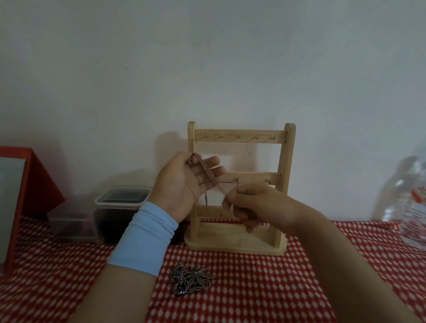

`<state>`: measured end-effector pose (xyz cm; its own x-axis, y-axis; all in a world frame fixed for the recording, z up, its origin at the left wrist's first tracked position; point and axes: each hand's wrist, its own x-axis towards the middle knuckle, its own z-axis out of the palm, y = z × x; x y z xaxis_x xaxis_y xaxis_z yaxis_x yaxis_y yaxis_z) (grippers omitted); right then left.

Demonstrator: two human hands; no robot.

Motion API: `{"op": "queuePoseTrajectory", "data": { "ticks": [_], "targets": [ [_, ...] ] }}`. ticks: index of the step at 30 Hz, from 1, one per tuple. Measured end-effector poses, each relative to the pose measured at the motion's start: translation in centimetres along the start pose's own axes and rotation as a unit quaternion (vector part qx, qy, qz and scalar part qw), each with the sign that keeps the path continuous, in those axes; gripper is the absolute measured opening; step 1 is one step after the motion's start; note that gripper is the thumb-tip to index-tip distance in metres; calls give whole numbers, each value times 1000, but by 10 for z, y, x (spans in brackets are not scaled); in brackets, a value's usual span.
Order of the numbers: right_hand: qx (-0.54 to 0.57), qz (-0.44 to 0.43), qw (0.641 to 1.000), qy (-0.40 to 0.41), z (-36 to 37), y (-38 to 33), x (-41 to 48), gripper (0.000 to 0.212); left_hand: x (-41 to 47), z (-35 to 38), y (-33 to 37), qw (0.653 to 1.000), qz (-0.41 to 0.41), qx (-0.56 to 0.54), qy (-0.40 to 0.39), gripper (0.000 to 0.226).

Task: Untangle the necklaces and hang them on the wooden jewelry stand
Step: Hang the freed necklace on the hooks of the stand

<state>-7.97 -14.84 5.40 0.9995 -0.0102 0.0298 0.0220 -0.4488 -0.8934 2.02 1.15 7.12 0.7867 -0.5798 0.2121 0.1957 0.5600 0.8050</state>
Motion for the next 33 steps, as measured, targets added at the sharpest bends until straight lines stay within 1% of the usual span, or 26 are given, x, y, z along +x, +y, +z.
{"op": "queuePoseTrajectory", "data": {
  "ticks": [1, 3, 4, 6, 9, 11, 13, 16, 18, 20, 22, 23, 24, 26, 27, 28, 29, 30, 31, 33],
  "targets": [
    [-19, 4, 1000, -7, -2, 1, -1, 28, -1, -1, 2, 1000, -1, -8, -3, 33],
    [-31, 13, 999, -17, -6, 2, -2, 29, -2, -3, 4, 1000, 5, 22, 6, 32],
    [-31, 21, 999, -17, -7, 2, -3, 29, -1, -6, 2, 999, 7, 51, 12, 31],
    [-42, 32, 999, -5, -10, 0, -3, 29, 1, -11, -1, 988, 3, 156, 13, 24],
    [-85, 15, 996, 30, -14, -7, -6, 29, -1, -10, -7, 942, -27, 332, -26, 20],
    [-138, -3, 988, 66, -16, -11, -8, 28, -5, -4, -11, 915, -31, 399, -44, 19],
    [-201, -20, 975, 93, -17, -11, -9, 26, -8, 0, -13, 899, -33, 434, -58, 20],
    [-241, -23, 964, 106, -17, -11, -7, 22, -14, 2, -6, 893, -65, 440, -69, 14],
    [-256, -13, 962, 96, -14, -11, -5, 20, -18, 4, 6, 897, -77, 431, -53, 15],
    [-266, -13, 959, 92, -12, -9, -3, 19, -21, 4, 18, 894, -41, 446, -9, 15],
    [-270, -17, 957, 100, -12, -8, -3, 19, -23, -1, 30, 865, 13, 499, 41, 10],
    [-273, -21, 956, 106, -13, -9, -4, 19, -24, -5, 35, 849, 16, 525, 54, 9],
    [-276, -26, 955, 110, -13, -8, -3, 19, -26, -8, 38, 832, 1, 552, 54, 10],
    [-275, -39, 954, 113, -11, -9, -2, 20, -26, -8, 35, 798, -19, 602, 27, 11],
    [-276, -42, 954, 112, -10, -9, -2, 19, -24, -5, 29, 776, 5, 630, 8, 12],
    [-282, -42, 952, 110, -9, -9, -1, 19, -21, -1, 20, 758, 47, 650, -15, 16],
    [-290, -40, 950, 106, -8, -9, 0, 19, -18, 5, 9, 754, 83, 651, -46, 22],
    [-299, -38, 948, 105, -9, -8, 0, 20, -17, 10, -2, 767, 98, 628, -82, 26],
    [-306, -34, 945, 107, -10, -9, -1, 20, -16, 14, -13, 793, 94, 591, -116, 30],
    [-316, -25, 941, 119, -16, -10, -4, 24, -15, 17, -29, 844, 62, 509, -159, 34]
  ]
}}
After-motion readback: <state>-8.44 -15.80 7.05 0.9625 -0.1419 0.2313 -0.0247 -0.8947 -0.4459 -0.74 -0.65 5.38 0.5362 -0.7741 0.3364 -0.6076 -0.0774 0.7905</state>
